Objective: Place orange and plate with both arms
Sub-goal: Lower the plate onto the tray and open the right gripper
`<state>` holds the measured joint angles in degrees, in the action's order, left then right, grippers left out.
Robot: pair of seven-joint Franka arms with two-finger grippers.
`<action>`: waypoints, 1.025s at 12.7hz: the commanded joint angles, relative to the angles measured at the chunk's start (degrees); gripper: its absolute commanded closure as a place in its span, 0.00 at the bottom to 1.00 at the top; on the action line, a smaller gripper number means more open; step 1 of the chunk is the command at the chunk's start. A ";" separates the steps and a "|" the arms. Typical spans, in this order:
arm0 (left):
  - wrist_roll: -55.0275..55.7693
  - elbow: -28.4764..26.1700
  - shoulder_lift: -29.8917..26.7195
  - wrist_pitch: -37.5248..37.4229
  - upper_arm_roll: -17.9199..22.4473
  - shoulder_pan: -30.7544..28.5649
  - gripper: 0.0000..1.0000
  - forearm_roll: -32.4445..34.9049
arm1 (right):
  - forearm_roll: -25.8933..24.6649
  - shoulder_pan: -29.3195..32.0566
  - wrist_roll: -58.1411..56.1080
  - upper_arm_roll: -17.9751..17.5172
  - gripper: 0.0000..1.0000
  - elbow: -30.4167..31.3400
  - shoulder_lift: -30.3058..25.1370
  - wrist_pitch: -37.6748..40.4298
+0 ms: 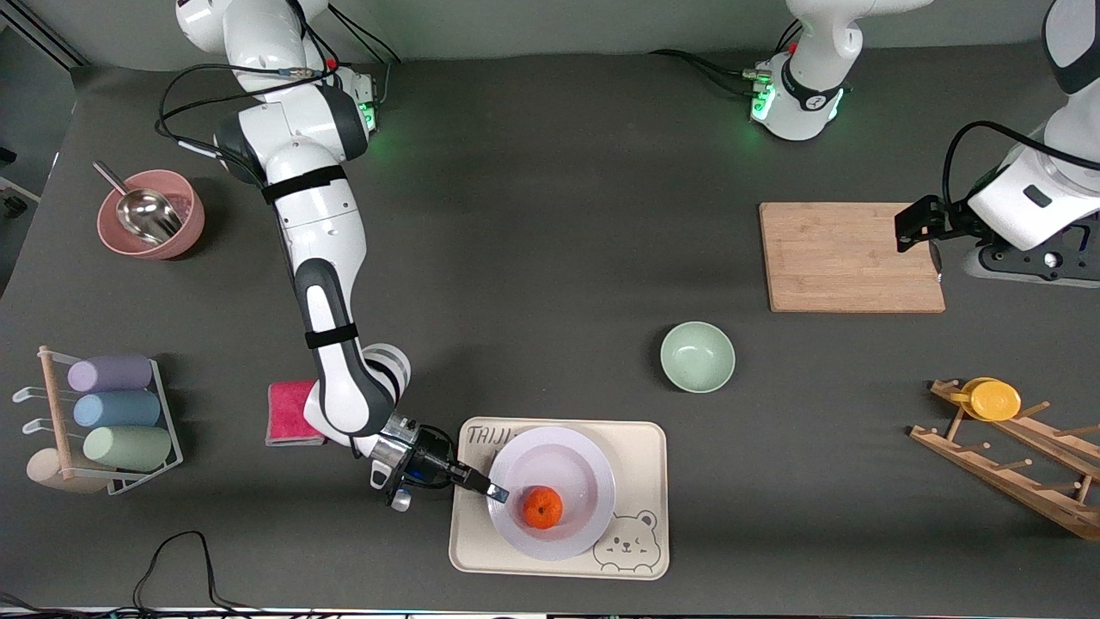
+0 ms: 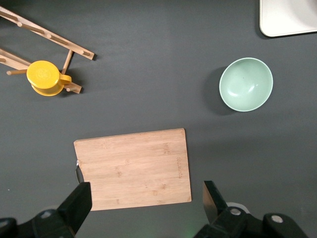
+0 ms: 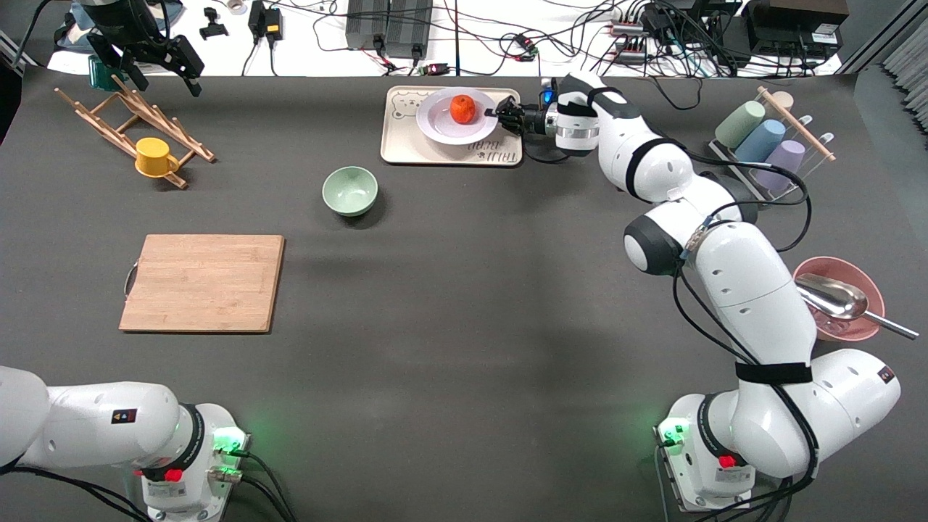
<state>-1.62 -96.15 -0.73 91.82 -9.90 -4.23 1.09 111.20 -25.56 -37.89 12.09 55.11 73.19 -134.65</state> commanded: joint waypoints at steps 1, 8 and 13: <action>0.04 -1.85 -1.82 0.64 0.32 0.63 0.00 -0.47 | 0.95 0.95 -2.80 -0.93 0.91 -2.82 1.87 -0.18; 0.04 -1.59 -1.64 0.90 0.05 0.72 0.00 -0.65 | 0.16 2.00 -1.83 -0.75 0.00 -2.38 -0.84 0.09; 0.12 -1.68 -1.29 0.81 0.14 0.72 0.00 -0.65 | -11.50 3.59 2.72 -0.58 0.00 5.95 -9.80 0.79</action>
<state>-1.61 -96.27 -0.73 91.87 -10.16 -4.04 0.97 105.00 -22.24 -37.69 12.14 54.78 68.93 -134.58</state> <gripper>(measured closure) 0.000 0.000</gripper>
